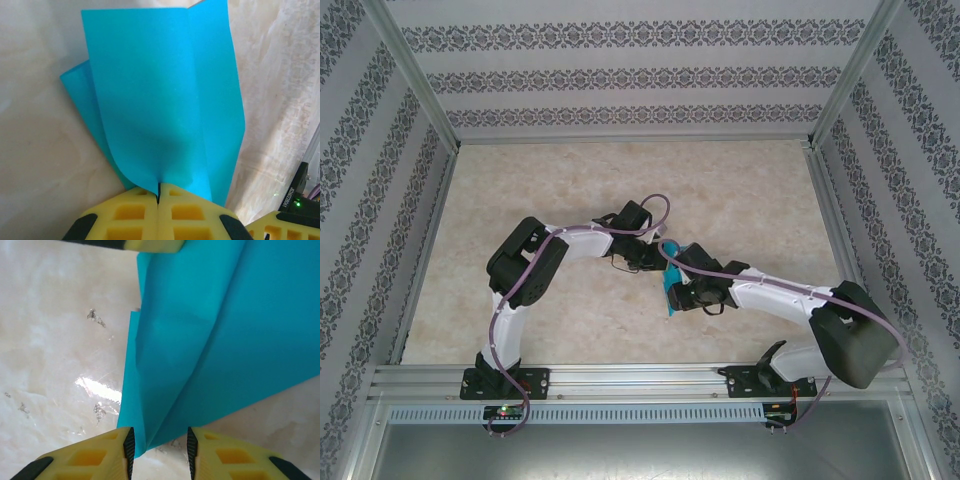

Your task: Fold a paper plane with a square sheet of paper (pick it up from the middle)

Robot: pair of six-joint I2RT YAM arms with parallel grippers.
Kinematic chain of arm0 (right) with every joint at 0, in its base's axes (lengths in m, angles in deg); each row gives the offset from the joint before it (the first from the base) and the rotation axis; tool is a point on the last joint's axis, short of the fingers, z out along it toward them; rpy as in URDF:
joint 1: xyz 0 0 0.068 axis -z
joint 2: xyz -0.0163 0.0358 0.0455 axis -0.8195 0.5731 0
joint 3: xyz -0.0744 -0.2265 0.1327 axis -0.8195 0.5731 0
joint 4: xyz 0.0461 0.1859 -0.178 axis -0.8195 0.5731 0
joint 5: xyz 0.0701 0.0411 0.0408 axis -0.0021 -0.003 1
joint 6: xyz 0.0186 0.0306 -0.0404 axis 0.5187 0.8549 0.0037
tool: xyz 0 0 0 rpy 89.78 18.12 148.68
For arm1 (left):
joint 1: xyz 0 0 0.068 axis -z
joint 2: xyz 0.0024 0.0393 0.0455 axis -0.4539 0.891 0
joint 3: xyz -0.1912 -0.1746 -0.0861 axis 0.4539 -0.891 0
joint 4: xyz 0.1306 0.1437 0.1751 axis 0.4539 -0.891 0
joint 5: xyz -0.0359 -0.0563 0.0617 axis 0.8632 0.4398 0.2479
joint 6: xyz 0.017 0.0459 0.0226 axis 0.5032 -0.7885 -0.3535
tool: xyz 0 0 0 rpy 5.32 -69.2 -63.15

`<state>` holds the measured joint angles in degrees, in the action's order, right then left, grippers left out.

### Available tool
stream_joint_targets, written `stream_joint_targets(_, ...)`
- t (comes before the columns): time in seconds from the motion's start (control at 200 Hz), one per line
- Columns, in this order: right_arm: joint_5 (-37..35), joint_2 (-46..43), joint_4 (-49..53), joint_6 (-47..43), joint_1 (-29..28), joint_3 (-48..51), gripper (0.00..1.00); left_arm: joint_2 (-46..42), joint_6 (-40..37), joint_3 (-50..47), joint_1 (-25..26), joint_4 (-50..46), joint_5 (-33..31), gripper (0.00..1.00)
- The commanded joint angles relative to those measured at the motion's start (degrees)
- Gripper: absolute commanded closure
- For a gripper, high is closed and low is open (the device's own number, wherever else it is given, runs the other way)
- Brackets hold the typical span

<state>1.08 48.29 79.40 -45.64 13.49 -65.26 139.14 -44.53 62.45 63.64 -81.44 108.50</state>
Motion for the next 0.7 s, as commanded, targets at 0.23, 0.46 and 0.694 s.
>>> stream_joint_targets(0.23, -6.3, 3.9, -0.8, -2.6, -1.1, -2.8, 0.65, 0.4, 2.6, 1.7, -0.2, -0.7, 1.9, 0.84)
stream_joint_targets(0.46, -4.4, 2.0, -3.5, -0.1, 0.8, -0.2, 0.72, -2.7, 4.1, 2.6, -0.2, 0.1, 2.3, 0.69)
stream_joint_targets(0.694, 2.5, -3.2, -8.4, 4.4, 5.6, 5.3, 0.74, -8.7, 1.2, 3.9, -0.2, -6.2, -3.2, 0.58)
